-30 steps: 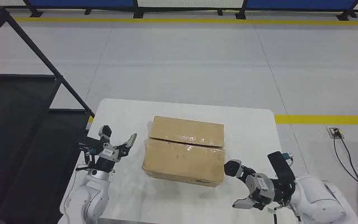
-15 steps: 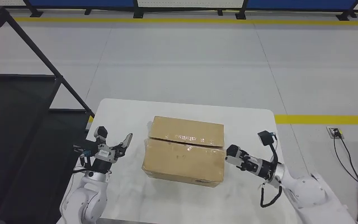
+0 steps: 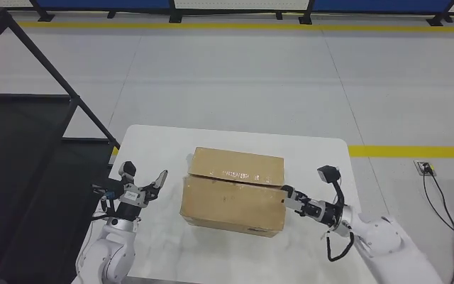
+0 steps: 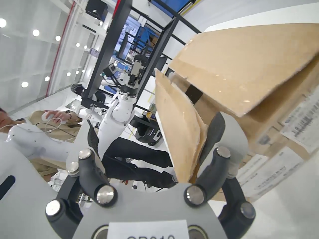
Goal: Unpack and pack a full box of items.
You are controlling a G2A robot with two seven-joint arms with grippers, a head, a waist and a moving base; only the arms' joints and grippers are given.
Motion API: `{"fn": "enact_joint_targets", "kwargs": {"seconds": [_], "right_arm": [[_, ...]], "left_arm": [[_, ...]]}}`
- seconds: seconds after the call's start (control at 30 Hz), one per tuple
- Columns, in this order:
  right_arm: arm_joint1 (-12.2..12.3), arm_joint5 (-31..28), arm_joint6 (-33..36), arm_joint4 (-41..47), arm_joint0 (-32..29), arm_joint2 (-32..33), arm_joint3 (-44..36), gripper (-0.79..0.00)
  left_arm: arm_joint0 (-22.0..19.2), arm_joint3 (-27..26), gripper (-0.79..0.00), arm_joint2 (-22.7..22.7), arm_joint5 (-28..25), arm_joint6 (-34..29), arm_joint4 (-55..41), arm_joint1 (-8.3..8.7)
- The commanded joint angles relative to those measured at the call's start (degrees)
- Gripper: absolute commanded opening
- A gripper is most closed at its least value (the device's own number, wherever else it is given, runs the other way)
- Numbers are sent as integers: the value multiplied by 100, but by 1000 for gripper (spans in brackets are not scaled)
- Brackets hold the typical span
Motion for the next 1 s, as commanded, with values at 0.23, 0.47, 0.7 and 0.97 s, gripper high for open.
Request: {"fn": "enact_joint_targets", "kwargs": {"seconds": [0.23, 0.47, 0.7, 0.97], "right_arm": [[65, -200, 1646, 2197, 93, -98, -407, 0], [230, 369, 2215, 2492, -110, 27, -1032, 0], [330, 209, 2054, 2158, -185, 81, -970, 0], [344, -252, 1221, 732, -39, 159, 28, 0]], "left_arm": [[12, -39, 0, 42, -274, -49, 34, 19], [116, -164, 0, -90, -1517, -81, 156, 121], [245, -236, 0, -401, -2339, -74, 219, 231], [235, -171, 0, -463, -1918, -49, 14, 235]]}}
